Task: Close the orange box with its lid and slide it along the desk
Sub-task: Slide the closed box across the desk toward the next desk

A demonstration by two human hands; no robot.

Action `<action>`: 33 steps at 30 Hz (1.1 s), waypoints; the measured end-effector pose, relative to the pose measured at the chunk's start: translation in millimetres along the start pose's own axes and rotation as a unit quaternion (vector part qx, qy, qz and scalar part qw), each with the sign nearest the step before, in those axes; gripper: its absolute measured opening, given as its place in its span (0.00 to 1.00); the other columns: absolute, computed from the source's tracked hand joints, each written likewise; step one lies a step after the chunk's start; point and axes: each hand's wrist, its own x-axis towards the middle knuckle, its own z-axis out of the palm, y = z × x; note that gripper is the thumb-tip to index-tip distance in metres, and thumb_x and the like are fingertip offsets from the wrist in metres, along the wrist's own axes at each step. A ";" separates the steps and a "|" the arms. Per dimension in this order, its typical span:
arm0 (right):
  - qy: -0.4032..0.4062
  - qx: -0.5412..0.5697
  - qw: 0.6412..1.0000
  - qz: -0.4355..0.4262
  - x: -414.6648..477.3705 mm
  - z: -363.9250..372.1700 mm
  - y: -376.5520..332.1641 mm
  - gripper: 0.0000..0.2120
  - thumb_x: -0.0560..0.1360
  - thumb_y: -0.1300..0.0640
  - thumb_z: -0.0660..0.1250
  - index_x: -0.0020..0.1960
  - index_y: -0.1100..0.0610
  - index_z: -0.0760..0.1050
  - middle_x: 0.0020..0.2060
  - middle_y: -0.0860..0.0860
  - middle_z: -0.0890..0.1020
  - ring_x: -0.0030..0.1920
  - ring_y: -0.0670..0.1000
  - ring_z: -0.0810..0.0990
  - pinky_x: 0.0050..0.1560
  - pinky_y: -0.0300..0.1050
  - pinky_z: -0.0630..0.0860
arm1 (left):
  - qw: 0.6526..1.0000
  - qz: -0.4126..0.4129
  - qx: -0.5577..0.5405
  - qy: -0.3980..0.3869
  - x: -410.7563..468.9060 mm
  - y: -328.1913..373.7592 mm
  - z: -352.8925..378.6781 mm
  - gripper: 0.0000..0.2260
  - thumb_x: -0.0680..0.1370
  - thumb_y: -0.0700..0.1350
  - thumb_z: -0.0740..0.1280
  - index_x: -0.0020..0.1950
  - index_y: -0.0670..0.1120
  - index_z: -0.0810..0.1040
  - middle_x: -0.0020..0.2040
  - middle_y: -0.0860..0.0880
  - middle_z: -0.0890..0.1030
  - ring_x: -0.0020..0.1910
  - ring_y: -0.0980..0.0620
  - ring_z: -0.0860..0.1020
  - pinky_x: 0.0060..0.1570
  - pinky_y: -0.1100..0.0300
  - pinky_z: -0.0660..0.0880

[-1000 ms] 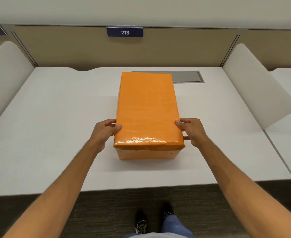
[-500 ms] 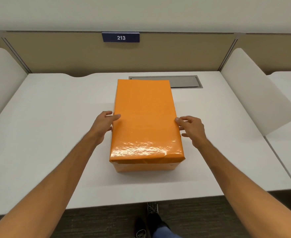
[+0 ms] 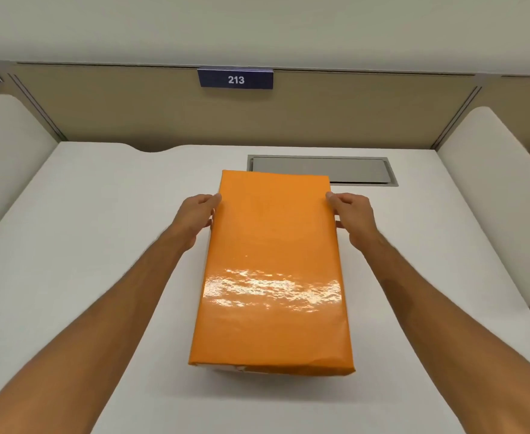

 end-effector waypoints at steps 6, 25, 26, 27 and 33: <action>-0.011 0.032 0.997 0.063 35.3 6.1 -4.2 0.20 0.76 0.48 0.73 0.59 0.63 0.81 0.54 0.58 0.85 0.56 0.60 0.84 0.57 0.63 0.82 | 0.998 -0.033 -0.036 0.030 23.7 4.3 6.9 0.22 0.82 0.54 0.63 0.71 0.43 0.75 0.67 0.45 0.79 0.64 0.42 0.79 0.65 0.47 0.75; 0.010 -0.016 0.997 0.075 45.0 10.8 6.7 0.22 0.74 0.47 0.75 0.60 0.62 0.82 0.53 0.57 0.86 0.52 0.59 0.85 0.46 0.54 0.84 | 0.988 0.015 0.077 0.134 28.0 -2.3 12.8 0.12 0.80 0.52 0.67 0.41 0.47 0.81 0.43 0.46 0.82 0.48 0.41 0.84 0.56 0.44 0.81; 0.007 -0.020 0.997 0.074 44.8 10.4 5.4 0.22 0.75 0.47 0.74 0.60 0.62 0.82 0.53 0.57 0.86 0.52 0.59 0.85 0.45 0.53 0.84 | 0.988 0.016 0.082 0.131 26.1 -1.1 13.2 0.14 0.81 0.52 0.66 0.40 0.46 0.81 0.42 0.46 0.82 0.47 0.42 0.84 0.55 0.43 0.81; 0.005 -0.027 0.997 0.072 44.6 10.2 3.8 0.22 0.75 0.47 0.74 0.60 0.62 0.82 0.53 0.58 0.85 0.52 0.59 0.85 0.43 0.52 0.84 | 0.988 0.017 0.087 0.127 24.0 0.6 13.3 0.16 0.81 0.52 0.66 0.41 0.43 0.82 0.42 0.44 0.83 0.45 0.41 0.83 0.55 0.43 0.81; 0.021 -0.227 0.973 -0.043 21.2 6.1 -1.1 0.30 0.78 0.39 0.66 0.72 0.57 0.72 0.65 0.60 0.80 0.61 0.61 0.81 0.59 0.61 0.79 | 0.982 0.034 0.168 0.080 -7.6 9.0 8.2 0.20 0.82 0.52 0.63 0.70 0.43 0.76 0.62 0.40 0.82 0.56 0.41 0.82 0.57 0.44 0.80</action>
